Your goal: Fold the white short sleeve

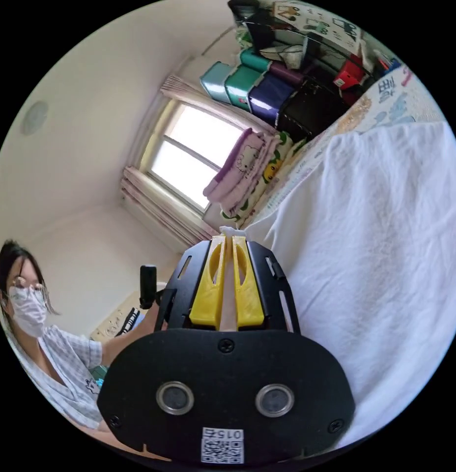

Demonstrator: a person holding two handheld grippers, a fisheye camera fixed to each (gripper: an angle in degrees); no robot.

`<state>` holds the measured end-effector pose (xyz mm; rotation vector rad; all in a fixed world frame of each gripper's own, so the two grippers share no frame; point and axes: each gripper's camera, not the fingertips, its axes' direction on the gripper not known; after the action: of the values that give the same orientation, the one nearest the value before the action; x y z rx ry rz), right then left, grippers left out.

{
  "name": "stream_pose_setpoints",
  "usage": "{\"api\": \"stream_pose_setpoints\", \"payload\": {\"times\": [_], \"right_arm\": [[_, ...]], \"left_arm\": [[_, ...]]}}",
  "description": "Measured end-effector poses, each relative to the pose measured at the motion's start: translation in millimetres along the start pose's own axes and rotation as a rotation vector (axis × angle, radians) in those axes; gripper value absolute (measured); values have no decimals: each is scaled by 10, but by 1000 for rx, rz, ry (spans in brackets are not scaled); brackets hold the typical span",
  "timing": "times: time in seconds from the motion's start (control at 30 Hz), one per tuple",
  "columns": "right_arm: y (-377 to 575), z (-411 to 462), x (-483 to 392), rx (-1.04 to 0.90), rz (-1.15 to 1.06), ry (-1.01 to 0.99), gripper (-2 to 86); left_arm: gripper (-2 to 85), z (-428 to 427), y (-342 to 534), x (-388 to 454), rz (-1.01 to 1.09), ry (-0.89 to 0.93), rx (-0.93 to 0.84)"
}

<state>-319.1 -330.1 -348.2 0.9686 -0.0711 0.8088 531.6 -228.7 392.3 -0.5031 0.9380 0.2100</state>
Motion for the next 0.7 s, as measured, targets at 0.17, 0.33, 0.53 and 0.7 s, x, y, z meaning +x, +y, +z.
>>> {"api": "stream_pose_setpoints", "payload": {"times": [0.17,0.33,0.53,0.7], "right_arm": [[-601,-384,-757,9,-16,-46,9],[-1129,-741,-1547,19,-26,-67,12],[-1520,-1064,-2318,38,-40,-88,14],[-1708,-1239,-2819,39,-29,-79,12]], "left_arm": [[171,559,-232,-464,-220,219,88],[184,670,-323,-610,-217,318,133],[194,739,-419,-513,-194,364,111],[162,817,-361,-624,-266,389,121]]}}
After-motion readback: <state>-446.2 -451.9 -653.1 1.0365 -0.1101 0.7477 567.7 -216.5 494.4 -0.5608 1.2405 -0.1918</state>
